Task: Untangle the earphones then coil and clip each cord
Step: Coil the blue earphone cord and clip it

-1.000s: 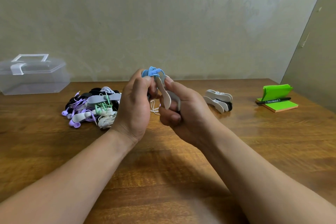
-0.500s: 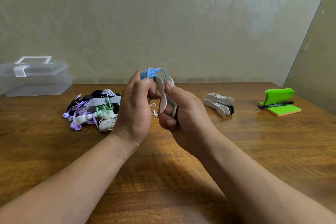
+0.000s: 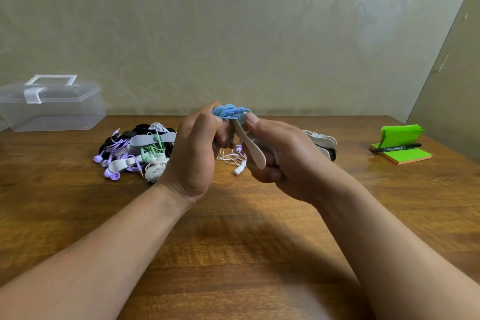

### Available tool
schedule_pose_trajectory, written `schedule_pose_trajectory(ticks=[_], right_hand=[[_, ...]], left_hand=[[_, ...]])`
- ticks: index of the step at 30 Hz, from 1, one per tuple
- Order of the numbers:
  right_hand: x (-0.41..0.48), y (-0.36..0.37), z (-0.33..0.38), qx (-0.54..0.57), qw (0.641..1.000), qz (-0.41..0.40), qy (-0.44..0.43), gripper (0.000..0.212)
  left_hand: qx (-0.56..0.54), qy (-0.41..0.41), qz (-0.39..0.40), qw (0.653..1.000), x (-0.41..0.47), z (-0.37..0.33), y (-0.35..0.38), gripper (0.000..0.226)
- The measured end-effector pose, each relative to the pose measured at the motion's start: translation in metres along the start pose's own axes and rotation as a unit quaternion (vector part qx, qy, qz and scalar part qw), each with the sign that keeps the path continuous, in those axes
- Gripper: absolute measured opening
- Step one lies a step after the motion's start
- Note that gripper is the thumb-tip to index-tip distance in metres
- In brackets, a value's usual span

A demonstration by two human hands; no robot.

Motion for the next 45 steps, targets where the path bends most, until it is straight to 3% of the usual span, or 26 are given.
schedule_pose_trajectory(ticks=[8,11,14,19,23,27,31,37,41,45], right_hand=[[0.004,0.009,-0.006,0.046,0.989,-0.12,-0.072,0.045],[-0.001,0.008,-0.004,-0.074,0.975,-0.179,-0.112,0.044],[-0.009,0.008,0.003,-0.191,0.946,-0.191,-0.18,0.041],[-0.012,0.013,0.006,-0.221,0.935,-0.175,-0.215,0.04],[-0.013,0.017,0.003,-0.23,0.929,-0.176,-0.231,0.037],[-0.012,0.017,0.005,-0.245,0.924,-0.175,-0.237,0.035],[-0.014,0.015,0.01,-0.276,0.922,-0.169,-0.213,0.035],[-0.016,0.016,0.012,-0.21,0.936,-0.161,-0.231,0.034],[-0.019,0.019,0.012,-0.182,0.942,-0.151,-0.237,0.031],[-0.019,0.019,0.015,-0.193,0.936,-0.144,-0.257,0.025]], left_hand=[[0.042,0.028,-0.033,0.998,-0.004,-0.008,0.006,0.023],[0.148,0.096,0.036,0.984,-0.01,-0.013,0.006,0.033],[0.222,0.162,0.058,0.96,-0.012,-0.019,0.006,0.034],[0.262,0.224,0.046,0.938,-0.012,-0.019,0.007,0.023],[0.215,0.211,0.019,0.953,-0.014,-0.021,0.011,0.025],[0.063,0.094,-0.021,0.993,-0.011,-0.017,0.012,0.034],[-0.08,0.016,-0.054,0.995,-0.006,-0.019,0.012,0.035],[0.093,0.118,0.047,0.988,-0.017,-0.018,0.018,0.042],[0.232,0.256,0.073,0.936,-0.02,-0.029,0.017,0.028],[0.318,0.317,0.086,0.89,-0.016,-0.032,0.014,0.022]])
Point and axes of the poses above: each hand's wrist, its own x-axis towards the middle knuckle, its own y-axis out of the palm, z = x × y, the point moved 2 cm from there along x, towards the middle knuckle, and after that the axes turned 8 degrees about y, right-handed, at the moved point
